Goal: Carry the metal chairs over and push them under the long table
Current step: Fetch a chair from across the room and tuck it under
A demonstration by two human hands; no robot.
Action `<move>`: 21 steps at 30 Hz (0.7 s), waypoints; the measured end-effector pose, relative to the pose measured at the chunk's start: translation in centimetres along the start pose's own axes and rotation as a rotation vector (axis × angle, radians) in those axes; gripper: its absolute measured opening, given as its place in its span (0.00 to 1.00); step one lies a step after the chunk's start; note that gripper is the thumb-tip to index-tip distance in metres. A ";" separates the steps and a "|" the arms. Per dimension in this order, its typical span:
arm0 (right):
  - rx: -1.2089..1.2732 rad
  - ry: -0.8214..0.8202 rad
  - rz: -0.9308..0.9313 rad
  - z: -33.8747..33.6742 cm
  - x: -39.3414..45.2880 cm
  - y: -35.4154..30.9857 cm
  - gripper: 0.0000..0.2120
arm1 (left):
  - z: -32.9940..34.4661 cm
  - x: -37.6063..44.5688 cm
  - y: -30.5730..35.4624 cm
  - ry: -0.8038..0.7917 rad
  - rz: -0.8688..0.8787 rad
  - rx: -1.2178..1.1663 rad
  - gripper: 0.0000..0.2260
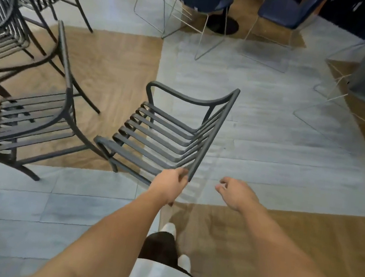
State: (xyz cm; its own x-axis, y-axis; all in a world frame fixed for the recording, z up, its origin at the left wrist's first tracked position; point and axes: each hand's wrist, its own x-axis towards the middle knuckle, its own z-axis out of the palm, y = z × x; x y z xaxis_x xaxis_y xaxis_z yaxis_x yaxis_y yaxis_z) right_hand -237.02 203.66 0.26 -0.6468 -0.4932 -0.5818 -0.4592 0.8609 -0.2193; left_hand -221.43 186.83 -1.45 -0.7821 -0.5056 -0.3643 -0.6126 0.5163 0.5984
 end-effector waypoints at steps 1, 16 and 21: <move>-0.017 0.003 -0.012 -0.9 1.4 -0.1 0.21 | -0.1 1.3 0.2 -0.003 -0.009 0.002 0.17; -0.159 0.059 -0.111 -12.4 16.1 -2.9 0.23 | -1.6 15.7 1.5 -0.119 -0.033 0.039 0.16; -0.238 0.037 -0.187 -14.2 20.2 -3.3 0.26 | -1.0 17.9 2.3 -0.114 -0.088 -0.006 0.17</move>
State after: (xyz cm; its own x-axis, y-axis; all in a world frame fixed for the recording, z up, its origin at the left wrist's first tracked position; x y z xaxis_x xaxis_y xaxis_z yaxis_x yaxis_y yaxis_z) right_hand -257.21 189.05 0.40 -0.5576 -0.6480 -0.5188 -0.6989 0.7037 -0.1278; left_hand -236.68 178.25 -5.89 -0.7336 -0.4665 -0.4942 -0.6789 0.4694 0.5646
